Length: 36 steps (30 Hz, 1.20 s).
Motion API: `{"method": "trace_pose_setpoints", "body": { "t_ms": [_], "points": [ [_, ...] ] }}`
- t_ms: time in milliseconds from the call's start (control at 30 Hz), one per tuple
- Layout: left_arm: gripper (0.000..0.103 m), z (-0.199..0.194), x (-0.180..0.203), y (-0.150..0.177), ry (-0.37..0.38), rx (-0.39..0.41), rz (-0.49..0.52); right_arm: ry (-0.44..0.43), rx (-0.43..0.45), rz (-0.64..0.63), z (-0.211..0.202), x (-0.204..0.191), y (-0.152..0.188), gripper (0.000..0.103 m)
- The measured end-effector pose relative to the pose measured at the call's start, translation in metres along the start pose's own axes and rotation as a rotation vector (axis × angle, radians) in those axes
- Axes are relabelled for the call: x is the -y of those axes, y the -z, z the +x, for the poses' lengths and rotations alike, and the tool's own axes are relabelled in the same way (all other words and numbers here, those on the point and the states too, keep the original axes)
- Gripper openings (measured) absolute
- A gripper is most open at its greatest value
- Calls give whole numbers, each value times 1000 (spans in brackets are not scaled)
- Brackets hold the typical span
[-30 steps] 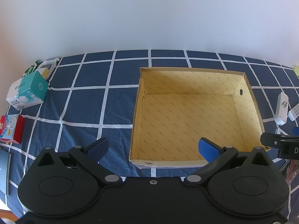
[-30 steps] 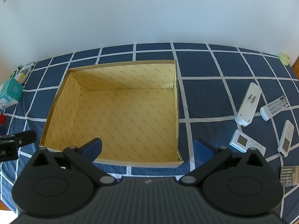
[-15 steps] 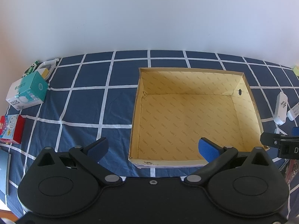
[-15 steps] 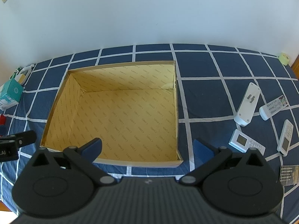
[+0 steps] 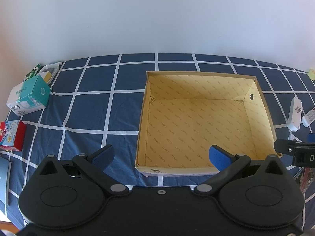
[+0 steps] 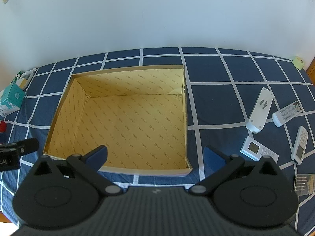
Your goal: Organize objects
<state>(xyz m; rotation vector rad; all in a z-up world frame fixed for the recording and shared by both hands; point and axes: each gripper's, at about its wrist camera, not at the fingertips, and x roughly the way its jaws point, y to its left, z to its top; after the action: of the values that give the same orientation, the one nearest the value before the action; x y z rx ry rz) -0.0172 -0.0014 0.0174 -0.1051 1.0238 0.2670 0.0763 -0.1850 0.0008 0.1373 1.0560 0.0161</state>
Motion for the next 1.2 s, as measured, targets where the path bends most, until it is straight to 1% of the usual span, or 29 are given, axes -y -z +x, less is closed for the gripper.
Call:
{"method": "trace_pose_setpoints", "body": {
  "t_ms": [967,1200],
  "points": [
    [103,-4,-1,3,-28,5,-43,0,4,-1,-2,-1,1,103],
    [103,-6,0,4,-36,8,-53,1,10,-3,-8,-2,3,103]
  ]
}}
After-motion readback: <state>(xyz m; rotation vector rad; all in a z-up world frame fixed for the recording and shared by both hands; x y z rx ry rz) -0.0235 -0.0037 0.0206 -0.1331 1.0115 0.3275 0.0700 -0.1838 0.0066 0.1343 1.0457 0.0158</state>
